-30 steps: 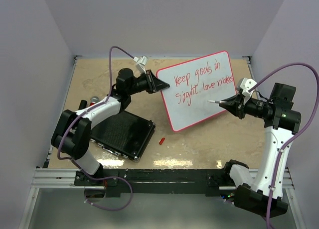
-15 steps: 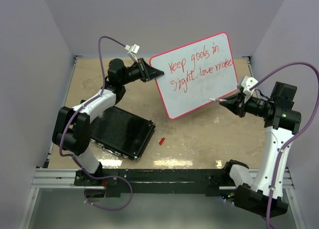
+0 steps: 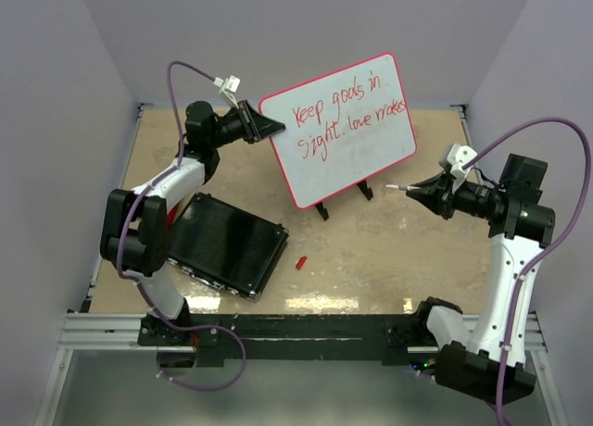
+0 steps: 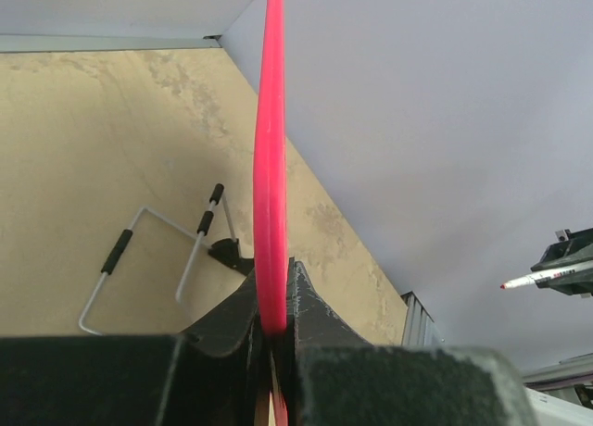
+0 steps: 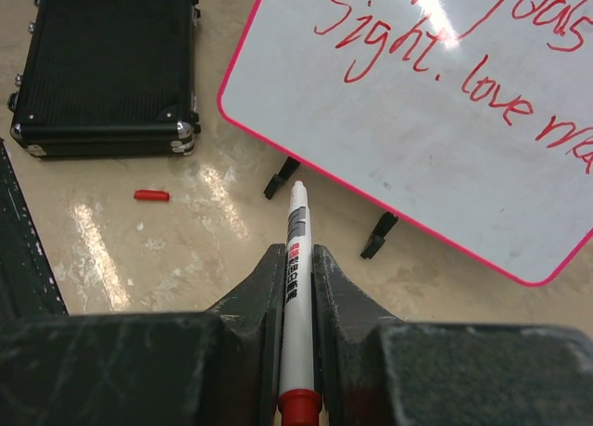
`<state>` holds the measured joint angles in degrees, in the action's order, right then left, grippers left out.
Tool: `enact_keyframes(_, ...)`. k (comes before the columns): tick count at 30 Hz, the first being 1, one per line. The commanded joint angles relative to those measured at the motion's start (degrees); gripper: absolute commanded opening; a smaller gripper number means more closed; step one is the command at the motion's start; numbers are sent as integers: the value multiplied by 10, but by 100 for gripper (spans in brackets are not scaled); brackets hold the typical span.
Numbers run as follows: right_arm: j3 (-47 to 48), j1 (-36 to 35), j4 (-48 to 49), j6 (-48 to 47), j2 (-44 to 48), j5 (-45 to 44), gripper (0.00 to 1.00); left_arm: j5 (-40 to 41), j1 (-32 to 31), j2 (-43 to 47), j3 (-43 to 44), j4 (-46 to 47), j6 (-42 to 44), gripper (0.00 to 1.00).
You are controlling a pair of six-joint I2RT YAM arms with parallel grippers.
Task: Write a sentence on the whiteboard
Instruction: Move the whiteboard to the center of the board.
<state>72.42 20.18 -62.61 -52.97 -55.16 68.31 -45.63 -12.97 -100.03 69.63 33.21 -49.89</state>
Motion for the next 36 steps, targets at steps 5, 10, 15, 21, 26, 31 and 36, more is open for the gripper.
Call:
enact_keyframes(5, -23, -4, 21, -5, 4, 12, 0, -55, 19, -28, 48, 122, 7, 0)
enact_keyframes(10, -34, -4, 23, -12, -1, 11, 0, -62, 36, -35, 24, 113, 54, 0)
enact_keyframes(15, -40, -4, 26, -15, -4, 12, 0, -64, 44, -46, 12, 113, 80, 0)
enact_keyframes(21, -46, -5, 27, -19, -2, 9, 0, -75, 46, -49, 6, 54, 174, 0)
enact_keyframes(26, -49, -5, 28, -20, -6, 10, 0, -67, 48, -34, -40, 61, 207, 0)
enact_keyframes(31, -54, -5, 28, -22, -4, 9, 0, -42, 48, -21, -78, 73, 234, 0)
enact_keyframes(36, -61, -5, 31, -23, -3, 7, 0, -22, 47, -1, -113, 80, 261, 11)
